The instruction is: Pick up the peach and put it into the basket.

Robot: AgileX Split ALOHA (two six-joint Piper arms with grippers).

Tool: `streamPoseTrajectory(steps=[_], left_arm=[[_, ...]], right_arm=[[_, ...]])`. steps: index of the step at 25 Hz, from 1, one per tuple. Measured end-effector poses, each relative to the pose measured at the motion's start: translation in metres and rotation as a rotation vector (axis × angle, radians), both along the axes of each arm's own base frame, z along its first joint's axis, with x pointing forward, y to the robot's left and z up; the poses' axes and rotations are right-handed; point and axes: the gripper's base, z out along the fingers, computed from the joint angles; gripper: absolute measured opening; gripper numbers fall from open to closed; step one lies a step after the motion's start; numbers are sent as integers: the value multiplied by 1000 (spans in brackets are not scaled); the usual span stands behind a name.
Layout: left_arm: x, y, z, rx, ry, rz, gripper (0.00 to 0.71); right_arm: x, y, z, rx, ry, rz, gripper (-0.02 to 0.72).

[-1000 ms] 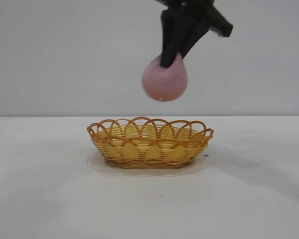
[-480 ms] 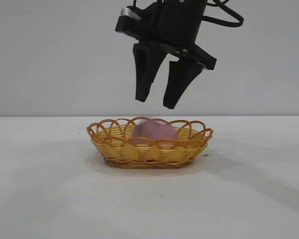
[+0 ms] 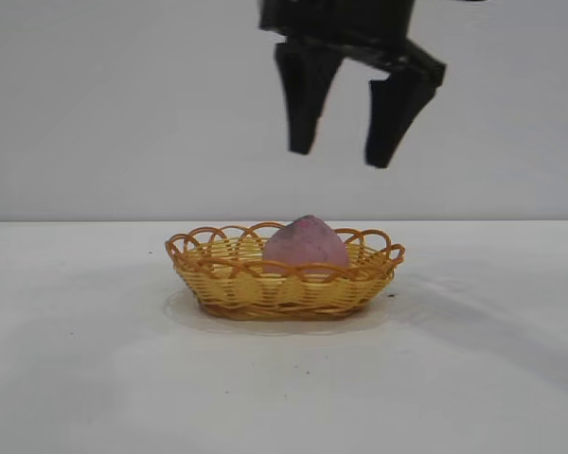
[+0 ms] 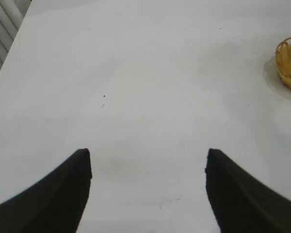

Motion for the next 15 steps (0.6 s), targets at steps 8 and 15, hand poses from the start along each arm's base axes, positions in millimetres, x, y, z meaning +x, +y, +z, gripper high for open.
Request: streamPoseTrajectory(steps=[8, 15], left_arm=[[0, 0, 0, 0, 0, 0, 442], [0, 0, 0, 0, 0, 0, 442]], right_arm=[[15, -68, 2, -28, -5, -183, 524], [-19, -98, 21, -119, -17, -236, 524]])
